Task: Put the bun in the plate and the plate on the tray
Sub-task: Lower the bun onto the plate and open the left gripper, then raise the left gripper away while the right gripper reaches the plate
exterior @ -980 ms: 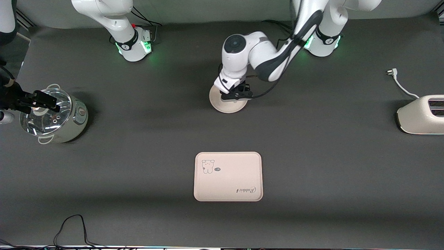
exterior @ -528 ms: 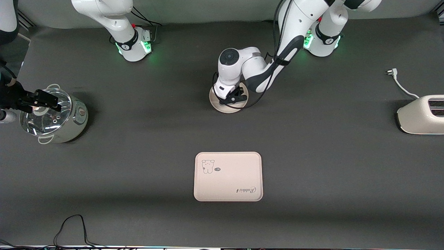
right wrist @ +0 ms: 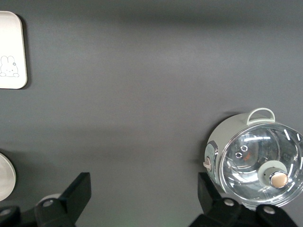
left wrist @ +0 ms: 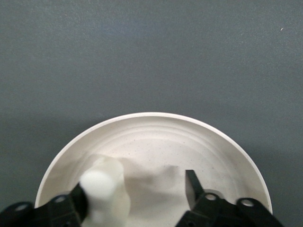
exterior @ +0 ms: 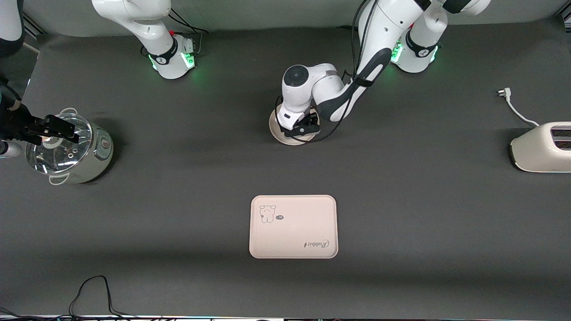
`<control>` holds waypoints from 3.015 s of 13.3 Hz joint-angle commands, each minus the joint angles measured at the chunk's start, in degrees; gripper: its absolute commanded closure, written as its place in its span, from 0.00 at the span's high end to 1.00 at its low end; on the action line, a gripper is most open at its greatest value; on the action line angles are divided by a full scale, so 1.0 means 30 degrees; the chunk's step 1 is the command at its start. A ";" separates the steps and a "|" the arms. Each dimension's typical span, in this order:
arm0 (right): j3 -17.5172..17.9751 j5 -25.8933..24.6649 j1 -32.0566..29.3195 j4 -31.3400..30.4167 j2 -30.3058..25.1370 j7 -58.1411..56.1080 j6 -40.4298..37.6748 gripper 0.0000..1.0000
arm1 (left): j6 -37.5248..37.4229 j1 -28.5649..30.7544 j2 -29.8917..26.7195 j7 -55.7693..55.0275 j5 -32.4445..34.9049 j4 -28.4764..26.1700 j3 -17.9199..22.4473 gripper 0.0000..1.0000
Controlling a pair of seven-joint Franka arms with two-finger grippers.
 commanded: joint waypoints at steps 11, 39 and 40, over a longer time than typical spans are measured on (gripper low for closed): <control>-0.0064 -0.0266 0.0203 -0.0430 -0.0433 0.0464 0.0136 1.00 | -0.1650 0.0374 -0.0665 0.0676 0.0527 0.1816 0.0298 0.99; -0.0297 0.3742 1.5703 -0.4347 0.0037 1.6469 0.6569 1.00 | -1.6160 1.5389 -0.9512 2.7256 -0.6944 0.8796 0.2512 1.00; -0.0328 0.3864 1.5701 -0.5342 0.0036 1.6112 0.7944 1.00 | -1.6306 1.3290 -0.9832 2.7256 -0.6944 0.8709 0.4497 1.00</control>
